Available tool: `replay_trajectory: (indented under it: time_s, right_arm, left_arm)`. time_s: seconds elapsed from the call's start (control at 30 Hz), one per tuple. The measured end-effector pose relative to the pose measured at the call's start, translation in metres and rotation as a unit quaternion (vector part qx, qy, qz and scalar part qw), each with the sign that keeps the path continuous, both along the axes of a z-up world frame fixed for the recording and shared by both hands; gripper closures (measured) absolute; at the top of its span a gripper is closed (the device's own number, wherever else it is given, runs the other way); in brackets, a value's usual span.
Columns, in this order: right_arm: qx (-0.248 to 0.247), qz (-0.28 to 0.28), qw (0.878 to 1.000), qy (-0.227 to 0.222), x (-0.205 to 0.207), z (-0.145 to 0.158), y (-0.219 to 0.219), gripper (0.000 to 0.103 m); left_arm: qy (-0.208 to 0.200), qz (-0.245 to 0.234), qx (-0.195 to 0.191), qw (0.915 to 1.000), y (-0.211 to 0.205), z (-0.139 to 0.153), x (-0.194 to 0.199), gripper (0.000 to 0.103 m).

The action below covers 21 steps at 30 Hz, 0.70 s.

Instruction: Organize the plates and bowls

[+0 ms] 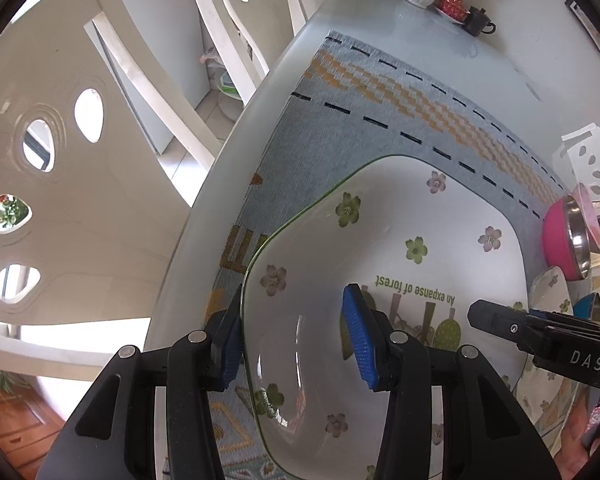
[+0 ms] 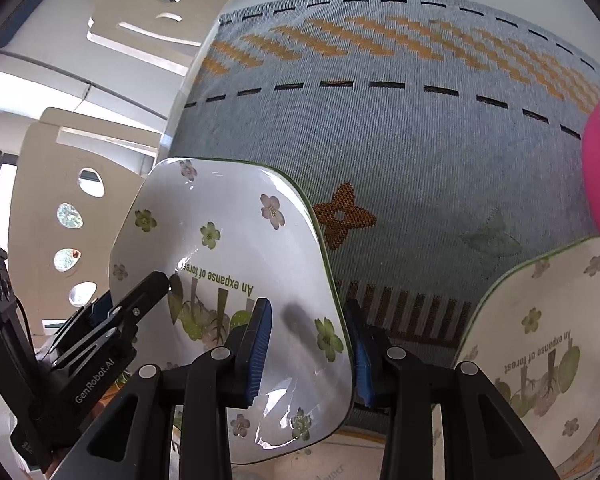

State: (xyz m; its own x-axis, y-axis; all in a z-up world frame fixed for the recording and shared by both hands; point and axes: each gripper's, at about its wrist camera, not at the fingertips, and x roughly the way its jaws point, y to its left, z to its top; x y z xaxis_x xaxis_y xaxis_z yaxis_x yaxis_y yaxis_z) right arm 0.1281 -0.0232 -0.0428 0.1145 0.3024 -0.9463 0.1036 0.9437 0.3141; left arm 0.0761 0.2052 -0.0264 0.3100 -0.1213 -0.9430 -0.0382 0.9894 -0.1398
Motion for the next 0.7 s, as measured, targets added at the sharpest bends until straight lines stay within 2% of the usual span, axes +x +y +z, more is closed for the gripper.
replay_trajectory:
  time_s: [0.33, 0.7]
  right_arm:
    - [0.006, -0.01, 1.0, -0.005, -0.043, 0.019, -0.02, 0.065]
    - [0.002, -0.025, 1.0, -0.002, -0.096, 0.027, -0.042, 0.064]
  left_arm:
    - [-0.017, -0.008, -0.003, 0.9998, -0.026, 0.022, -0.03, 0.06]
    - [-0.021, -0.016, -0.016, 0.9995, -0.053, 0.028, -0.084, 0.06]
